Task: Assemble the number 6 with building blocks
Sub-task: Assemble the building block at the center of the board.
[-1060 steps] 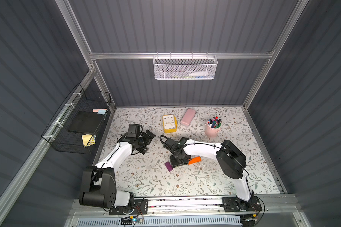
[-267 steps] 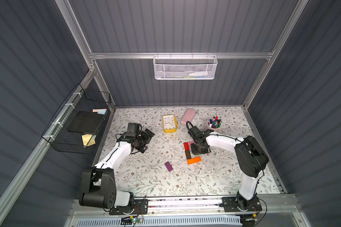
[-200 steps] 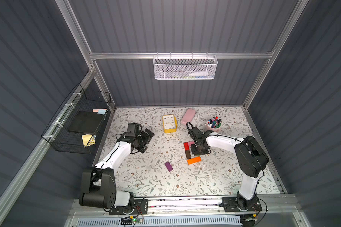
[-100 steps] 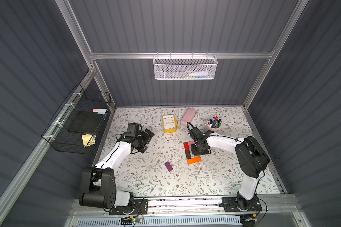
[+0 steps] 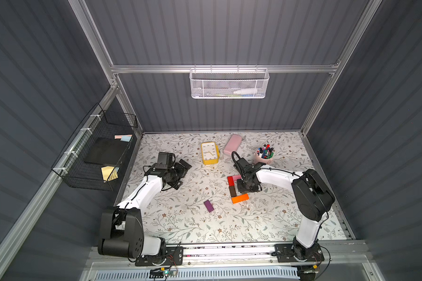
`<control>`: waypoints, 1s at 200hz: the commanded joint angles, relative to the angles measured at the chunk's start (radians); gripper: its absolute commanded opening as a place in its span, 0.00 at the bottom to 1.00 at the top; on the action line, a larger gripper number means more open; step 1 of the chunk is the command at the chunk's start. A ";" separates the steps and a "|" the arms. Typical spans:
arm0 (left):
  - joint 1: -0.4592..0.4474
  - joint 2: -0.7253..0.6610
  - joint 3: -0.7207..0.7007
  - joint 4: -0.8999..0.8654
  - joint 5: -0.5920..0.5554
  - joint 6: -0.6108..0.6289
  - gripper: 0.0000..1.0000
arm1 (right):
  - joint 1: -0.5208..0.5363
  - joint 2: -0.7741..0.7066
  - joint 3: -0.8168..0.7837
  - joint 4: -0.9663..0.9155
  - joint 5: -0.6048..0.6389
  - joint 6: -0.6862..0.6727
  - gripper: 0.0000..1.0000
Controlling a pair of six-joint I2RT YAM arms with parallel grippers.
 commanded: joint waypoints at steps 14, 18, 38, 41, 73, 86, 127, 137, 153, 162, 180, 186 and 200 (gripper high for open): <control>0.006 -0.020 -0.002 -0.020 -0.018 0.014 0.99 | 0.006 -0.005 -0.029 -0.038 -0.009 0.010 0.33; 0.006 -0.020 -0.003 -0.019 -0.020 0.015 0.99 | 0.006 -0.006 -0.029 -0.038 -0.009 0.010 0.33; 0.006 -0.024 -0.004 -0.019 -0.020 0.013 0.99 | 0.008 -0.009 -0.030 -0.038 -0.008 0.010 0.33; 0.006 -0.023 -0.004 -0.019 -0.020 0.011 0.99 | 0.007 -0.010 -0.032 -0.038 -0.008 0.010 0.34; 0.006 -0.030 -0.008 -0.020 -0.022 0.010 0.99 | 0.008 -0.008 -0.034 -0.035 -0.012 0.010 0.34; 0.006 -0.035 -0.009 -0.020 -0.023 0.009 0.99 | 0.009 -0.007 -0.034 -0.034 -0.013 0.009 0.34; 0.006 -0.040 -0.011 -0.024 -0.025 0.008 0.99 | 0.011 -0.006 -0.034 -0.033 -0.014 0.008 0.34; 0.006 -0.041 -0.013 -0.022 -0.024 0.007 1.00 | 0.012 -0.005 -0.035 -0.034 -0.015 0.007 0.34; 0.006 -0.043 -0.017 -0.022 -0.026 0.005 0.99 | 0.012 -0.007 -0.038 -0.034 -0.014 0.009 0.35; 0.006 -0.043 -0.017 -0.022 -0.026 0.006 0.99 | 0.011 -0.007 -0.040 -0.032 -0.015 0.009 0.35; 0.005 -0.044 -0.017 -0.022 -0.026 0.005 0.99 | 0.012 -0.006 -0.038 -0.033 -0.012 0.008 0.37; 0.006 -0.044 -0.016 -0.022 -0.026 0.005 1.00 | 0.011 -0.003 -0.037 -0.035 -0.011 0.009 0.41; 0.006 -0.044 -0.016 -0.022 -0.026 0.004 1.00 | 0.012 -0.001 -0.035 -0.035 -0.009 0.012 0.50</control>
